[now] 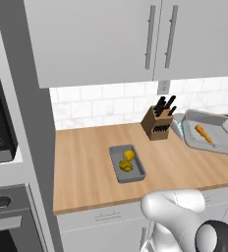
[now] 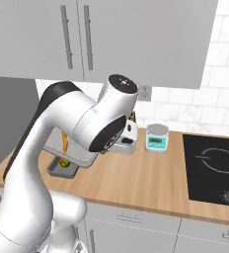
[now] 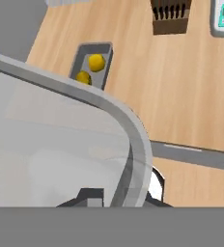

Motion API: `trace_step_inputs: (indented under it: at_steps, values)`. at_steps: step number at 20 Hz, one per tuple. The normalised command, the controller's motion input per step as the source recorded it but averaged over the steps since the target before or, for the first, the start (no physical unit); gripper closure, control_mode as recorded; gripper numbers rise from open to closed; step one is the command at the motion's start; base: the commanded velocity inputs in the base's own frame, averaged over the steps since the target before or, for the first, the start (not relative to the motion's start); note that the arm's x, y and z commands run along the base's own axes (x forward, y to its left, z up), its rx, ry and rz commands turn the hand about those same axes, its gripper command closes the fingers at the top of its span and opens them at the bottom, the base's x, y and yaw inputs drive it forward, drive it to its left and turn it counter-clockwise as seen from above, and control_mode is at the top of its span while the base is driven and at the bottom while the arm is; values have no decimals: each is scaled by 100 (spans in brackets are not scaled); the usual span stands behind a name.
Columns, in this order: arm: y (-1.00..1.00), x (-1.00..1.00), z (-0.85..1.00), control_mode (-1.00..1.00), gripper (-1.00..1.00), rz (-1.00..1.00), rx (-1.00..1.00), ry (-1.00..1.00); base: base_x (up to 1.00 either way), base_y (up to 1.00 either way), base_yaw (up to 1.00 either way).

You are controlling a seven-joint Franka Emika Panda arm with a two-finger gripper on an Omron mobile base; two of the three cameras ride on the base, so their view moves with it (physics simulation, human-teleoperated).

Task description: Take the meat container that has the shrimp and place it on the second highest rack of the freezer. Then take the vegetable container that has the lemons and place it on the highest rack of the freezer.

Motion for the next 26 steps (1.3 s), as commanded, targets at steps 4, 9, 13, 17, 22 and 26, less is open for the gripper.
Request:
trace_step_inputs:
  at_steps: [4,9,13,17,22,26]
  values:
    - [53,-30,62,-100,100,45,-4,-2,0,0,0]
    - [78,-2,55,-100,100,31,-14,0,0,0,0]
    - [86,0,46,-100,100,10,-14,-1,0,0,0]
    - [27,-1,19,-100,100,1,-5,-1,0,0,0]
    - [0,0,0,100,100,0,0,0,0,0,0]
    - [0,0,0,100,100,0,0,0,0,0,9]
